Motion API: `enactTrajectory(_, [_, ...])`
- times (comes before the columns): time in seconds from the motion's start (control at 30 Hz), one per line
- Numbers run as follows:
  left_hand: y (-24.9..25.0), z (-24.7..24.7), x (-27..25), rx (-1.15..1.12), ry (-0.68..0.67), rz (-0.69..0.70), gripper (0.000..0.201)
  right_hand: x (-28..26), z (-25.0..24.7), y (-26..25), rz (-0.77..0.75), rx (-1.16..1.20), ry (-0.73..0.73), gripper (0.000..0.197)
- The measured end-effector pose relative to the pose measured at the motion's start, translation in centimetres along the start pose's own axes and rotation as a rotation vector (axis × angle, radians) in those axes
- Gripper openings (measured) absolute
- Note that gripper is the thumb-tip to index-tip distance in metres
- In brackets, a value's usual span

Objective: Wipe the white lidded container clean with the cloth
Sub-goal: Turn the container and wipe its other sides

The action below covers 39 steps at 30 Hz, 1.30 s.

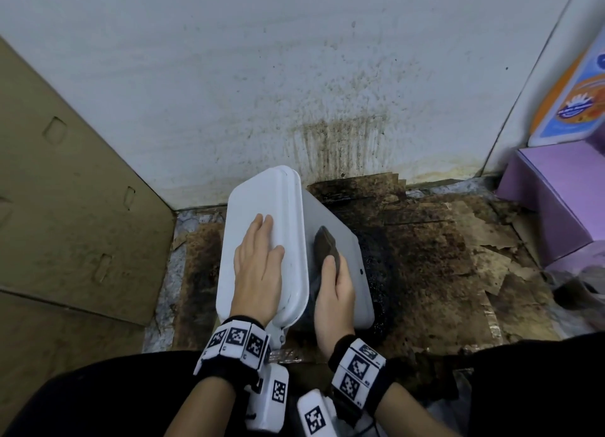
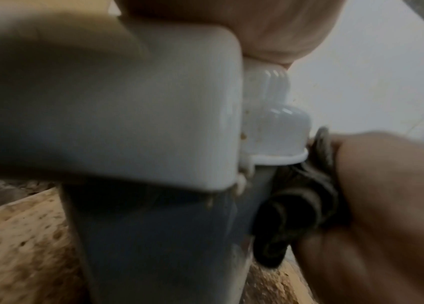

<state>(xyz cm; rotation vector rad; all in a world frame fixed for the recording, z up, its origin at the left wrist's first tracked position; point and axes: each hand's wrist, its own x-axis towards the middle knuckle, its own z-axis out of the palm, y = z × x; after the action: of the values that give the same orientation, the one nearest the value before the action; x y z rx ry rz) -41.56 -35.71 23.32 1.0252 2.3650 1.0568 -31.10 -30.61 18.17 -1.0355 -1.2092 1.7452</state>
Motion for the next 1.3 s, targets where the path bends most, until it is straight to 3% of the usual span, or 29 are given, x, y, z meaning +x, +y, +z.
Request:
enactTrajectory(0.17, [0.4, 0.2, 0.0, -0.041, 0.002, 0.013, 0.059, -0.4, 0.3, -2.2, -0.118, -0.111, -0.294, 0.046])
enactTrajectory(0.37, [-0.5, -0.2, 0.3, 0.046, -0.018, 0.006, 0.052, 2.9, 1.1, -2.9, -0.073, -0.4, -0.556, 0.059])
enactTrajectory(0.57, [-0.3, 0.0, 0.2, 0.054, -0.03, 0.02, 0.052, 11.6, 3.2, -5.6, -0.072, -0.588, -0.643, 0.066])
enactTrajectory(0.7, [-0.3, 0.1, 0.3, 0.05, -0.008, 0.023, 0.051, 13.6, 3.2, -5.5, -0.086, -0.626, -0.709, 0.069])
enactTrajectory(0.83, [-0.2, 0.0, 0.2, 0.042, -0.009, 0.022, 0.051, 11.2, 2.3, -4.1, -0.102, -0.608, -0.673, 0.07])
enactTrajectory(0.93, [-0.1, 0.0, 0.1, 0.023, -0.009, 0.002, 0.052, 6.2, 0.8, -3.1, -0.097, -0.5, -0.608, 0.061])
enactTrajectory(1.07, [-0.2, 0.0, 0.0, 0.023, -0.001, 0.014, 0.053, -0.4, -0.6, -0.4, -0.144, -0.335, -0.422, 0.051])
enactTrajectory(1.17, [-0.7, -0.2, 0.1, 0.018, 0.007, 0.007, 0.058, -1.4, -1.3, 2.4, -0.218, -0.439, -0.335, 0.052])
enactTrajectory(1.3, [-0.6, -0.3, 0.0, 0.024, 0.006, 0.0, 0.051, -0.1, -2.9, 4.6, -0.241, -0.491, -0.352, 0.051])
